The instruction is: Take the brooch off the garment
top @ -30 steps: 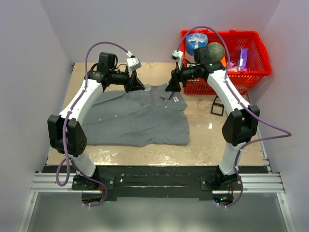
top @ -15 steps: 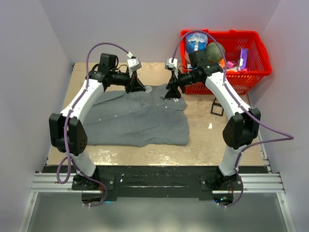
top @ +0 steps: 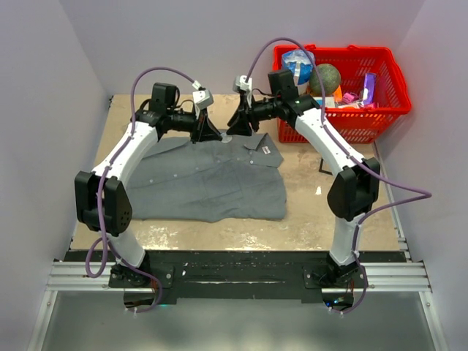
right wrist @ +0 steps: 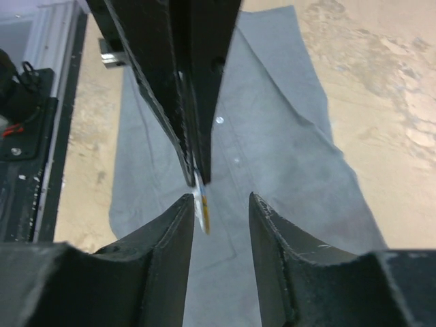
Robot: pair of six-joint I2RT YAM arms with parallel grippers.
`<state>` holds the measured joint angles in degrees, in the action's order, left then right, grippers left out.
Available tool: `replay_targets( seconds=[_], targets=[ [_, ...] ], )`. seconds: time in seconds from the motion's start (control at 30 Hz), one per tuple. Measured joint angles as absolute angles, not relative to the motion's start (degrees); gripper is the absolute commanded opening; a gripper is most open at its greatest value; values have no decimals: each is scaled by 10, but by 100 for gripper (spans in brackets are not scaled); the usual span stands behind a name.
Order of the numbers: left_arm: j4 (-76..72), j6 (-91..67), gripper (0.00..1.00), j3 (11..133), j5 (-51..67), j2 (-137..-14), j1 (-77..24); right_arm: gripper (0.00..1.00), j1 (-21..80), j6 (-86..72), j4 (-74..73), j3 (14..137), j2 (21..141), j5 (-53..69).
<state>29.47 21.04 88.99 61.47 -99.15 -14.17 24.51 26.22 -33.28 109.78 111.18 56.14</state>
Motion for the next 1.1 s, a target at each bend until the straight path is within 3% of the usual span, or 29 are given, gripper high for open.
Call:
replay_targets(
  seconds=[0.3,0.7,0.87,1.1],
  targets=[
    [291,201,0,882,615,-975,-142,39,263,234,-316,1093,1113,578],
    [288,201,0,882,615,-968,-142,31,261,232,-317,1076,1112,578],
    [287,201,0,882,615,-968,-142,43,261,231,-317,1076,1112,575],
    [282,201,0,876,615,-967,-142,45,261,224,-315,1075,1112,567]
  ],
)
